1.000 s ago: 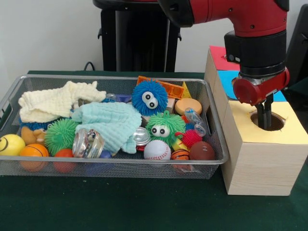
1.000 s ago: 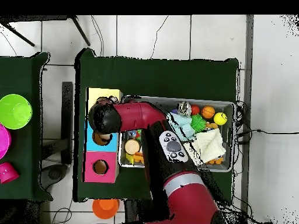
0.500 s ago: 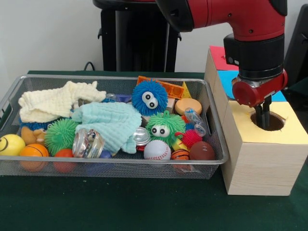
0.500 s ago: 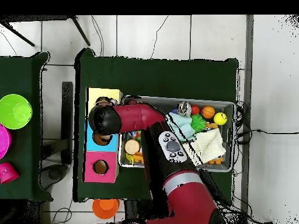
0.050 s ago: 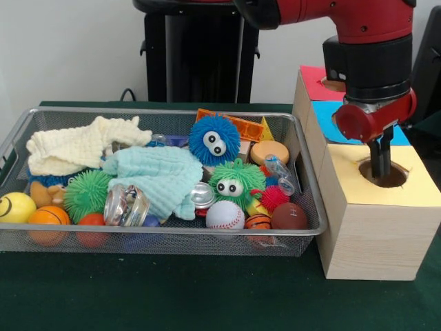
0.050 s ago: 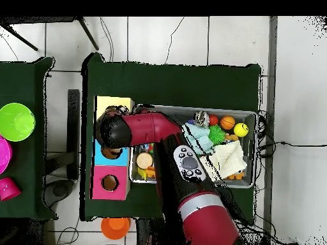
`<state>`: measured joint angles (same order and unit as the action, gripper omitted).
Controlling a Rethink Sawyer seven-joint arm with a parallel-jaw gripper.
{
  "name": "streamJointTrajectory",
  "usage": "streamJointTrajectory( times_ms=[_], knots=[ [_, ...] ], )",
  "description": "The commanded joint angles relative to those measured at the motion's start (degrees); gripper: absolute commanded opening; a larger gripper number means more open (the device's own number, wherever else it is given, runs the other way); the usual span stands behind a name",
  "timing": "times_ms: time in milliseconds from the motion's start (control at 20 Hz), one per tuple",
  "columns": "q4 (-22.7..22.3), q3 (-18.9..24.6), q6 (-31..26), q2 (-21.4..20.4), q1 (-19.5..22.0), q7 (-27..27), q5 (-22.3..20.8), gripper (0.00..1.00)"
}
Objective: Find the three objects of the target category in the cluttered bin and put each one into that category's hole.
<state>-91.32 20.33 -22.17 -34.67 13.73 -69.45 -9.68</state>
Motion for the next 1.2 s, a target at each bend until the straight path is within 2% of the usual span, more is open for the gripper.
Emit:
streamJointTrajectory(
  times_ms=[50,300,500,600,950,1200],
  knots=[
    [-4.4,2.8,-5.5,-2.9,0.7,-8.1,2.6,0.0],
    [-7.2,4.0,-9.6,-6.6,2.7,-6.0,3.7,0.0],
    [-7.7,4.0,-11.8,-8.8,3.4,-5.1,4.5,0.0],
    [-6.4,3.4,-12.8,-8.5,2.9,-5.1,4.5,0.0],
    [-7.6,3.3,-11.5,-9.2,3.5,-5.7,4.6,0.0],
    [-7.4,3.3,-12.9,-8.9,3.5,-4.9,4.4,0.0]
  ],
)
